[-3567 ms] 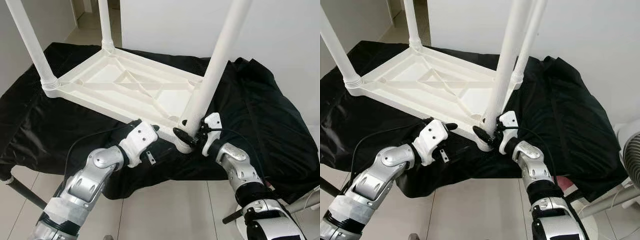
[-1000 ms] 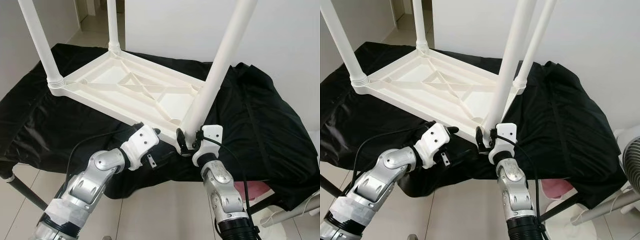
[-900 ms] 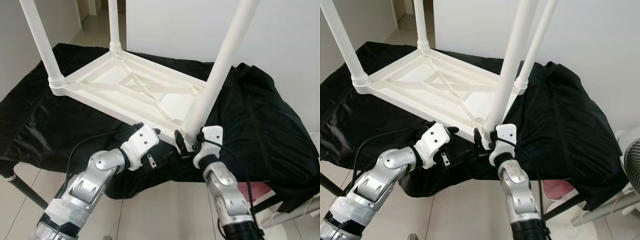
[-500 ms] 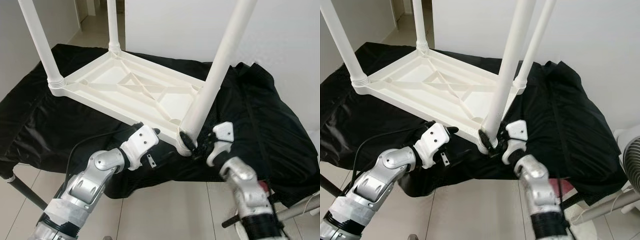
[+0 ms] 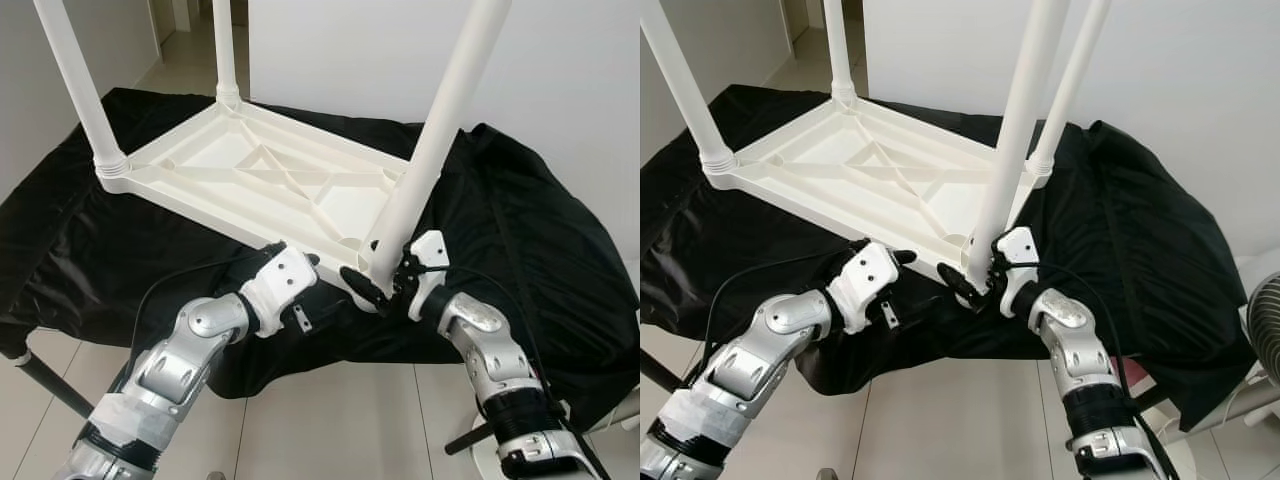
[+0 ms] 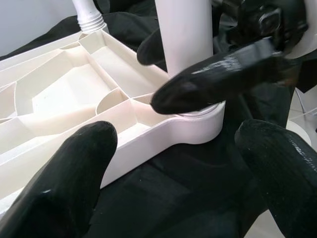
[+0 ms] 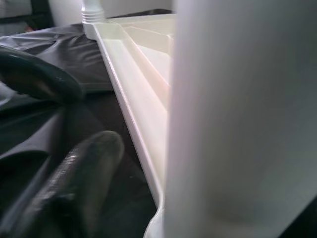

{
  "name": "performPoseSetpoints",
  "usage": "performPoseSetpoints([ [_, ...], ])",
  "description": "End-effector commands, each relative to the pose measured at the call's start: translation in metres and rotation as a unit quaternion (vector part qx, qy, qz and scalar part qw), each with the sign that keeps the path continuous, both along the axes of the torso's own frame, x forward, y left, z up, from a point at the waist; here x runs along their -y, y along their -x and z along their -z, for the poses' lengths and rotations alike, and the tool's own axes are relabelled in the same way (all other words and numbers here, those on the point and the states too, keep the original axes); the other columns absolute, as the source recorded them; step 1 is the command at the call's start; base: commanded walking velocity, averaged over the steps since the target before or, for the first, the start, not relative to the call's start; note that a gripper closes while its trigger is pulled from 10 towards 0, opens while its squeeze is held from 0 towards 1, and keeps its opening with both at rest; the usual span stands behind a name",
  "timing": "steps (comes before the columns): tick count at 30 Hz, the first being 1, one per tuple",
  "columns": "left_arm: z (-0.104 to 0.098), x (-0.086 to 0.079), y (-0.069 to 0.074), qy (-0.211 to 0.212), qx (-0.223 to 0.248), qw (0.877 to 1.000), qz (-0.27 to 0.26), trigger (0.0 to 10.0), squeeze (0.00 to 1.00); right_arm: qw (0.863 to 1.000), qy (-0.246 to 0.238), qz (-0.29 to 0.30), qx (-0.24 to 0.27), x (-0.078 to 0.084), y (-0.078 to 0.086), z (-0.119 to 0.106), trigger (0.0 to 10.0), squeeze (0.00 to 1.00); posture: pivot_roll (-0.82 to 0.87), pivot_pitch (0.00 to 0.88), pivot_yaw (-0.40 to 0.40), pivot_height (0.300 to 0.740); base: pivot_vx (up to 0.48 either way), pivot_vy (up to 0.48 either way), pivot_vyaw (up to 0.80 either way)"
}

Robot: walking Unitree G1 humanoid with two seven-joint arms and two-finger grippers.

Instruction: Building children table

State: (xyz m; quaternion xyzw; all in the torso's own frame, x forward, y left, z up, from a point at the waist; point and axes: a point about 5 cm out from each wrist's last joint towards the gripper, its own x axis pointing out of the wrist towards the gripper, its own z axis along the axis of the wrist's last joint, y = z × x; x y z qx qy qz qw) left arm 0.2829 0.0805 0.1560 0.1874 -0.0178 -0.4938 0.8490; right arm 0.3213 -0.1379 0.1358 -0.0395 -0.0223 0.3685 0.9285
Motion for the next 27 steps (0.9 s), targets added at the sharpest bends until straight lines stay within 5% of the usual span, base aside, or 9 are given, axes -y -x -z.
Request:
performPoseSetpoints([
  [1, -0.003, 0.001, 0.000, -0.002, 0.001, 1.000, 0.016, 10.0, 0.00, 1.000, 0.009, -0.010, -0.004, -0.002, -0.004, 0.004, 2.3, 0.00, 0.03, 0.029, -0.070, 0.740, 0.000, 0.000, 0.00],
  [2, -0.003, 0.001, 0.000, -0.002, 0.001, 1.000, 0.016, 10.0, 0.00, 1.000, 0.009, -0.010, -0.004, -0.002, -0.004, 0.004, 2.3, 0.00, 0.03, 0.029, -0.070, 0.740, 0.000, 0.000, 0.00],
  [3, -0.004, 0.001, -0.001, -0.002, 0.003, 1.000, 0.014, 10.0, 0.00, 1.000, 0.009, -0.014, -0.007, -0.002, -0.006, 0.006, 0.0, 0.00, 0.04, 0.029, -0.073, 0.740, 0.000, 0.000, 0.00],
  [15, -0.003, 0.001, 0.000, 0.001, 0.002, 1.000, 0.010, 10.0, 0.00, 1.000, 0.009, -0.018, -0.012, 0.006, -0.009, 0.008, 0.1, 0.00, 0.03, 0.040, -0.083, 0.740, 0.000, 0.000, 0.00],
  [16, -0.003, 0.001, 0.001, 0.002, 0.001, 1.000, 0.011, 10.0, 0.00, 1.000, 0.009, -0.013, -0.011, 0.007, -0.009, 0.008, 10.0, 0.00, 0.03, 0.041, -0.082, 0.740, 0.000, 0.000, 0.00],
  [27, -0.002, 0.002, 0.003, 0.002, -0.003, 1.000, 0.012, 10.0, 0.00, 0.998, -0.006, 0.059, 0.013, 0.013, -0.011, 0.002, 10.0, 0.00, 0.03, 0.053, -0.084, 0.740, 0.000, 0.000, 0.00],
])
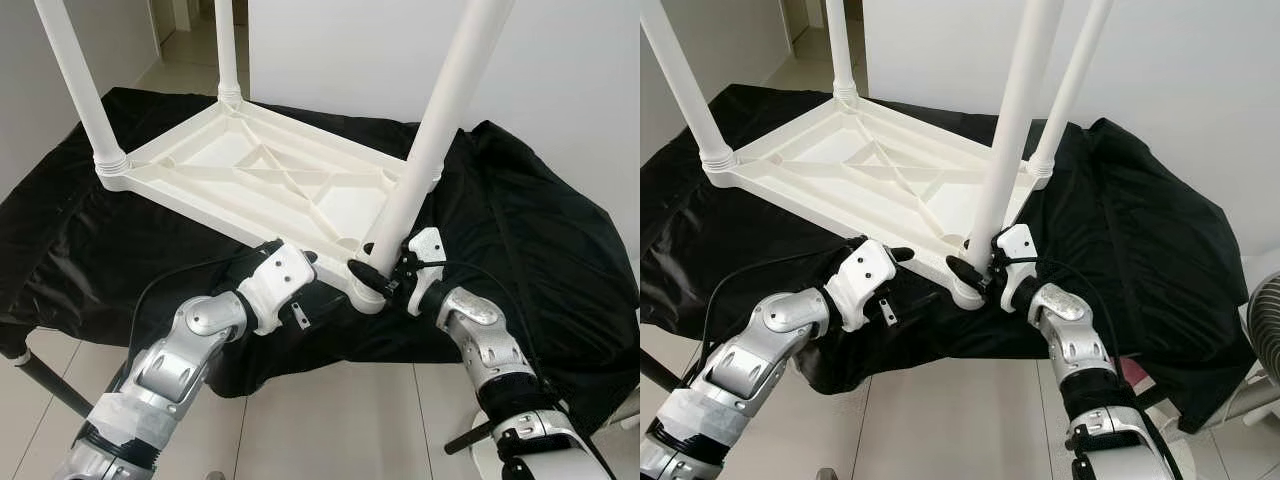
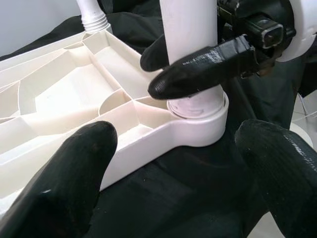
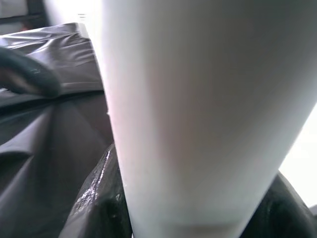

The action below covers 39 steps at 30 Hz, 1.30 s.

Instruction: Building children table

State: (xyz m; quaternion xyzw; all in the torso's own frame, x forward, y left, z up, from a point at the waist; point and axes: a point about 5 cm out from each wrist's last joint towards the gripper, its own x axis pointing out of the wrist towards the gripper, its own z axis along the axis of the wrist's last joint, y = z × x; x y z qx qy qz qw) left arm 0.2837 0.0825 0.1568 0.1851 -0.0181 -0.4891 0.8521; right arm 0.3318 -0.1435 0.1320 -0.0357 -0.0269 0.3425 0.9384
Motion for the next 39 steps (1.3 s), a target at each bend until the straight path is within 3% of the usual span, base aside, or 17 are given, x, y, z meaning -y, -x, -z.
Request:
performPoseSetpoints([
  [1, -0.001, 0.004, 0.004, 0.000, -0.003, 1.000, 0.018, 10.0, 0.00, 0.999, 0.003, 0.034, 0.011, 0.008, 0.000, -0.001, 10.0, 0.00, 0.03, 0.053, -0.084, 0.740, 0.000, 0.000, 0.00],
  [14, 0.000, 0.004, 0.004, -0.001, -0.004, 1.000, 0.018, 10.0, 0.00, 0.995, -0.003, 0.094, 0.012, 0.002, 0.006, 0.002, 10.0, 0.00, 0.03, 0.054, -0.083, 0.740, 0.000, 0.000, 0.00],
  [21, -0.001, 0.004, 0.004, -0.001, -0.003, 1.000, 0.018, 10.0, 0.00, 0.987, -0.031, 0.160, 0.011, -0.011, 0.015, 0.002, 10.0, 0.00, 0.03, 0.053, -0.088, 0.740, 0.000, 0.000, 0.00],
  [23, -0.001, 0.003, 0.004, 0.000, -0.003, 1.000, 0.017, 10.0, 0.00, 0.981, -0.040, 0.191, 0.016, -0.019, 0.018, 0.001, 10.0, 0.00, 0.04, 0.052, -0.089, 0.740, 0.000, 0.000, 0.00],
  [24, -0.001, 0.003, 0.004, -0.001, -0.002, 1.000, 0.017, 10.0, 0.00, 0.977, -0.046, 0.208, 0.020, -0.031, 0.019, 0.000, 10.0, 0.00, 0.03, 0.051, -0.092, 0.740, 0.000, 0.000, 0.00],
  [25, -0.001, 0.003, 0.004, -0.001, -0.002, 1.000, 0.017, 10.0, 0.00, 0.977, -0.046, 0.208, 0.020, -0.031, 0.019, 0.000, 10.0, 0.00, 0.03, 0.051, -0.092, 0.740, 0.000, 0.000, 0.00],
  [26, -0.001, 0.004, 0.003, 0.000, -0.001, 1.000, 0.017, 10.0, 0.00, 0.974, -0.063, 0.214, 0.021, -0.043, 0.018, -0.003, 10.0, 0.00, 0.03, 0.047, -0.091, 0.740, 0.000, 0.000, 0.00],
  [29, -0.001, 0.004, 0.003, 0.000, -0.001, 1.000, 0.017, 10.0, 0.00, 0.974, -0.063, 0.214, 0.021, -0.043, 0.018, -0.003, 10.0, 0.00, 0.03, 0.047, -0.091, 0.740, 0.000, 0.000, 0.00],
  [30, -0.002, 0.005, 0.003, 0.001, 0.000, 1.000, 0.018, 10.0, 0.00, 0.974, -0.070, 0.212, 0.027, -0.050, 0.018, -0.007, 10.0, 0.00, 0.03, 0.044, -0.091, 0.740, 0.000, 0.000, 0.00],
  [38, -0.001, 0.004, 0.003, 0.001, 0.001, 1.000, 0.016, 10.0, 0.00, 0.972, -0.072, 0.221, 0.015, -0.049, 0.023, -0.007, 10.0, 0.00, 0.04, 0.049, -0.102, 0.740, 0.000, 0.000, 0.00],
  [39, -0.001, 0.004, 0.004, 0.001, 0.001, 1.000, 0.015, 10.0, 0.00, 0.973, -0.073, 0.218, 0.014, -0.050, 0.024, -0.008, 10.0, 0.07, 0.04, 0.049, -0.102, 0.740, 0.000, 0.000, 0.00],
])
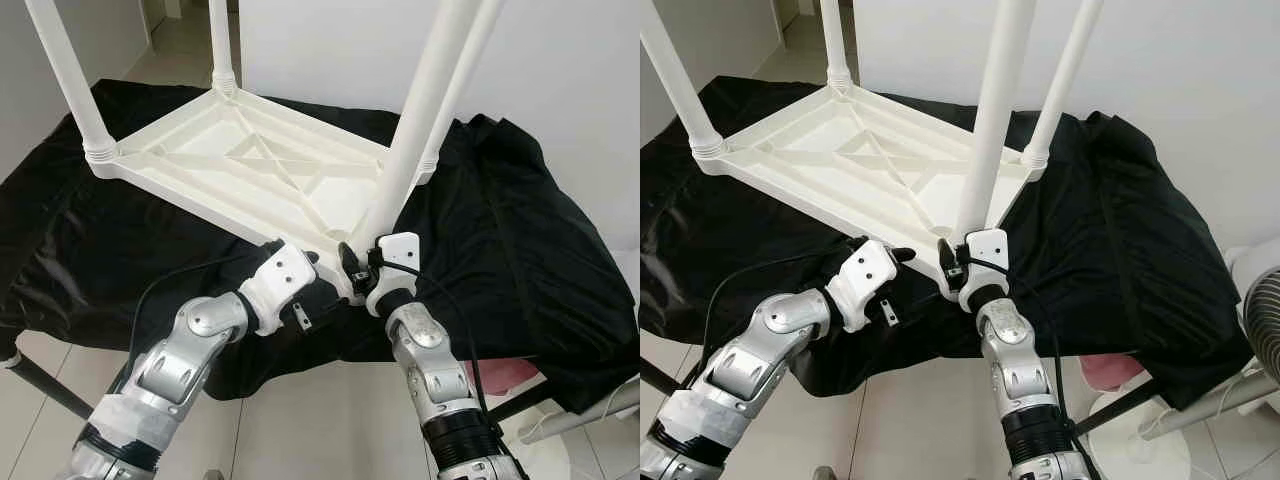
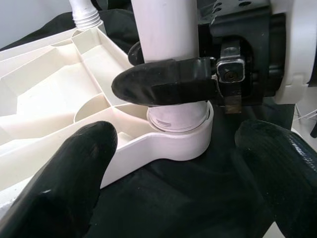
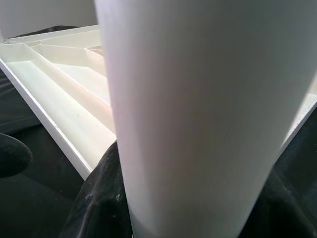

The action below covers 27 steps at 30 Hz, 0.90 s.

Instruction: Building children table

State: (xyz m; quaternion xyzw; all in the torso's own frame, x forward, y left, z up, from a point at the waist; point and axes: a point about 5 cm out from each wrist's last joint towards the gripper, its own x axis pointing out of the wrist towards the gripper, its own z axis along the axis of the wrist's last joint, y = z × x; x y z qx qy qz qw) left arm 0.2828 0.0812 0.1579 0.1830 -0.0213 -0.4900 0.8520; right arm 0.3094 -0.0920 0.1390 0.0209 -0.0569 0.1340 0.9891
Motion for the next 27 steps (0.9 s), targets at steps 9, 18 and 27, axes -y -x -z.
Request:
performPoseSetpoints([
  [9, 0.001, 0.001, 0.003, -0.004, -0.002, 1.000, 0.012, 10.0, 0.00, 1.000, 0.007, 0.008, 0.010, 0.010, 0.006, -0.003, 10.0, 1.00, 0.03, 0.052, -0.097, 0.740, 0.000, 0.000, 0.00],
  [18, -0.001, 0.001, 0.003, -0.006, -0.002, 1.000, 0.017, 10.0, 0.00, 0.998, 0.010, -0.065, 0.012, 0.026, 0.016, -0.001, 10.0, 0.00, 0.02, 0.054, -0.080, 0.740, 0.000, 0.000, 0.00],
  [27, -0.001, 0.002, 0.002, -0.015, 0.001, 0.999, 0.030, 10.0, 0.00, 0.990, 0.033, -0.137, 0.018, 0.046, 0.012, -0.005, 10.0, 0.00, 0.02, 0.054, -0.072, 0.740, 0.000, 0.000, 0.00],
])
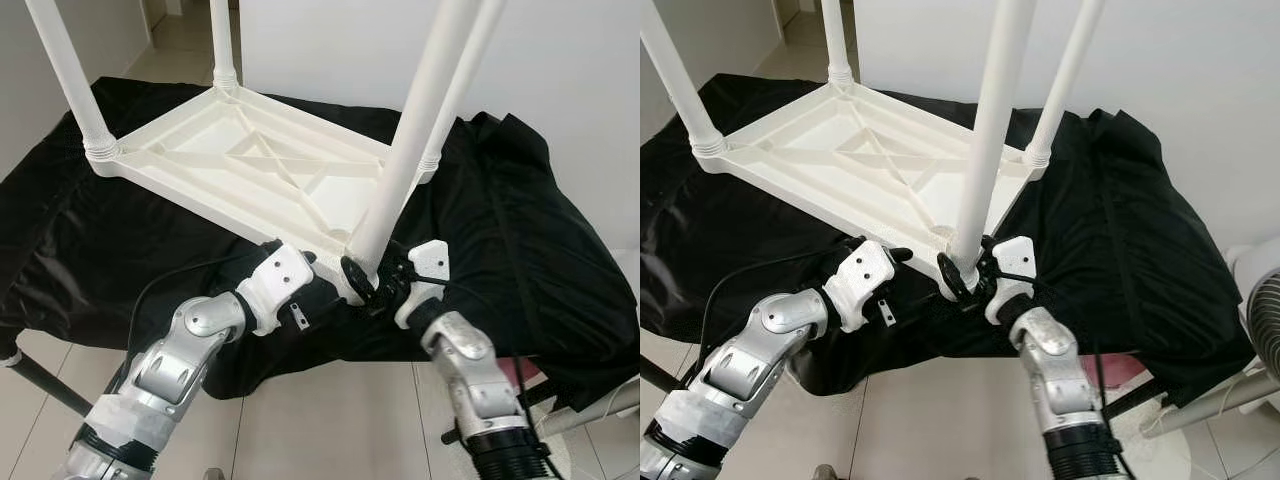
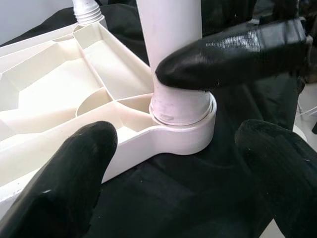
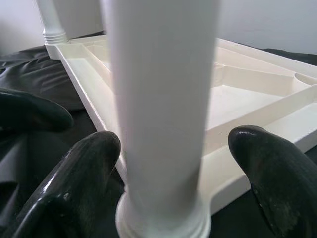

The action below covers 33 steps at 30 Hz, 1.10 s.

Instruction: Building children table

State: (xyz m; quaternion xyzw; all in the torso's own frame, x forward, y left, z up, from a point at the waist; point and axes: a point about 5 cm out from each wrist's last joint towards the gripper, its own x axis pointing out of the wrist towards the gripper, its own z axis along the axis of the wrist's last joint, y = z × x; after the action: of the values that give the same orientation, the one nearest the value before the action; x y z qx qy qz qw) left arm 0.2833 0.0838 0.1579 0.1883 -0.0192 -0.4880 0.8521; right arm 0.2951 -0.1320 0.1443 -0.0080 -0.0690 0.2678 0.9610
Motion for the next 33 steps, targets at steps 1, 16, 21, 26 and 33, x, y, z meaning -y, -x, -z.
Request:
performPoseSetpoints([
  [1, -0.002, 0.006, 0.002, -0.011, 0.001, 0.999, 0.033, 10.0, 0.00, 1.000, 0.003, -0.015, -0.005, 0.010, -0.005, 0.000, 10.0, 0.00, 0.02, 0.056, -0.069, 0.740, 0.000, 0.000, 0.00],
  [16, -0.003, 0.008, -0.001, -0.042, 0.013, 0.998, 0.052, 10.0, 0.00, 0.990, 0.056, -0.129, -0.028, -0.005, -0.035, 0.004, 10.0, 0.00, 0.03, 0.060, -0.061, 0.740, 0.000, 0.000, 0.00],
  [21, -0.004, 0.007, -0.004, -0.046, 0.018, 0.998, 0.050, 10.0, 0.00, 0.988, 0.052, -0.145, -0.029, -0.008, -0.038, 0.004, 0.0, 0.00, 0.05, 0.051, -0.062, 0.740, 0.000, 0.000, 0.00],
  [26, -0.006, 0.006, -0.006, -0.047, 0.022, 0.998, 0.048, 10.0, 0.00, 0.987, 0.052, -0.151, -0.028, -0.006, -0.040, 0.005, 0.0, 0.00, 0.06, 0.032, -0.066, 0.740, 0.000, 0.000, 0.00],
  [33, -0.008, 0.010, -0.011, -0.048, 0.032, 0.997, 0.052, 10.0, 0.00, 0.987, 0.054, -0.146, -0.025, 0.000, -0.040, 0.007, 2.4, 0.00, 0.04, 0.004, -0.064, 0.740, 0.000, 0.000, 0.00],
])
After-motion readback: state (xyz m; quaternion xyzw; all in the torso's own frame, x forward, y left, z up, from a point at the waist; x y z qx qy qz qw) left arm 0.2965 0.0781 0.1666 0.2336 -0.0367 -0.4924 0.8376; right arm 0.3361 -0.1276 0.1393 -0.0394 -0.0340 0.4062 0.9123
